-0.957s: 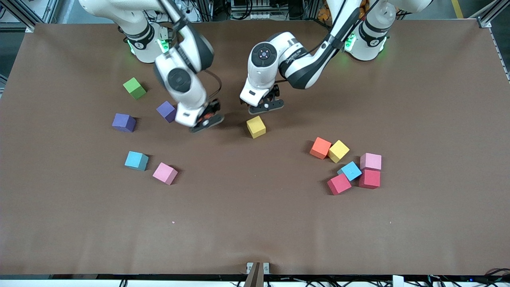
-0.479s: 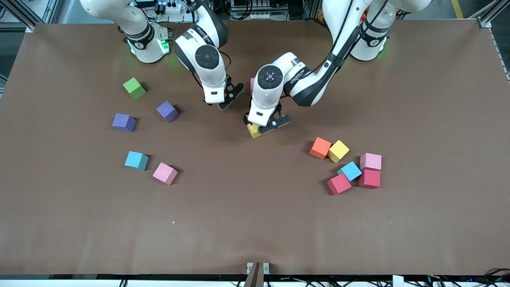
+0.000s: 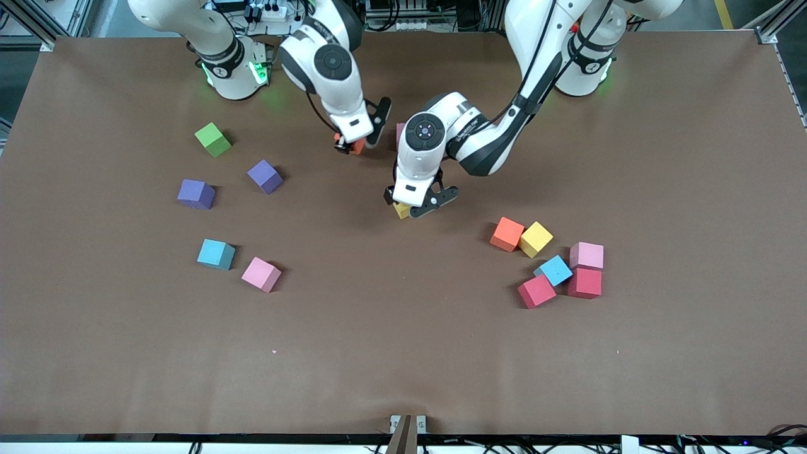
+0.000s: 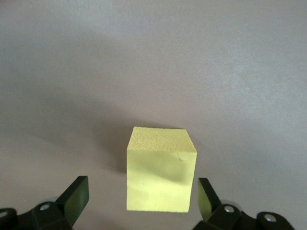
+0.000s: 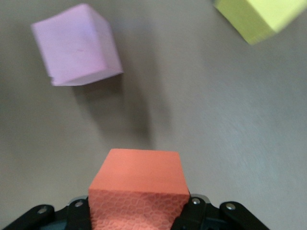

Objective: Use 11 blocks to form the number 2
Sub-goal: 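Grasp the yellow cube with the left gripper while the right gripper places orange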

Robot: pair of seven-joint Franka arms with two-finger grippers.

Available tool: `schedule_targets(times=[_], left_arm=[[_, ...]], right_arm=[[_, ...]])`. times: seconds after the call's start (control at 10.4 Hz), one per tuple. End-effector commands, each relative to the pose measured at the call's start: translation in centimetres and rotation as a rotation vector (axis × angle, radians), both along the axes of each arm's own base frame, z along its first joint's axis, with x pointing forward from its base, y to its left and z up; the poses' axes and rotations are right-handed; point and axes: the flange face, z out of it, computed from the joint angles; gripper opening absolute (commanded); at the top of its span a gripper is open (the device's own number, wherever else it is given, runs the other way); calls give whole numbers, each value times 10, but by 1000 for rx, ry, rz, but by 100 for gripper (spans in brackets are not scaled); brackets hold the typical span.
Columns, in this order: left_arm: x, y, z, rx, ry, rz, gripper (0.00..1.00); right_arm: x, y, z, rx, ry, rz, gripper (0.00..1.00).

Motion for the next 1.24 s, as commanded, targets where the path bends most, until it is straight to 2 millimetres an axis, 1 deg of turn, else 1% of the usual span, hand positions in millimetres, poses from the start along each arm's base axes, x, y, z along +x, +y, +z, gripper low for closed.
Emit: schedule_targets(times=[0.0,0.19,0.29,0.38,0.48,0.57,0.67,0.77,0.86,0.96,1.05,1.15], left_arm=[[0,-9,-12,-6,2,38,100],[0,-9,-12,-5,2,42,100],[2,-11,-10,-10,-3,55,100],[5,-11,-16,-6,-6,67,100],[3,-14,-24,2,-11,62,100],[4,-13,-27,5,-13,61,99],[3,-12,-34,13,-8,59,84],[2,-14,-33,5,-21,53,70],[3,-14,-32,5,-27,48,53],[5,-14,-27,0,-34,44,16],[9,-12,-15,-6,-42,49,0],[20,-2,5,-9,-51,65,0]], right_arm=[[-6,0,-4,49,-55,187,26],[4,1,-18,87,-88,320,26],[2,3,-25,83,-84,335,26],[-1,6,-30,79,-76,333,26],[-7,10,-37,73,-65,338,25],[-15,16,-44,67,-52,339,24],[-17,20,-48,67,-46,322,24],[-24,28,-49,70,-41,320,24],[-28,35,-52,73,-37,310,24],[-33,43,-51,77,-38,306,23],[-34,48,-53,77,-39,297,23],[-36,55,-55,77,-39,303,23]])
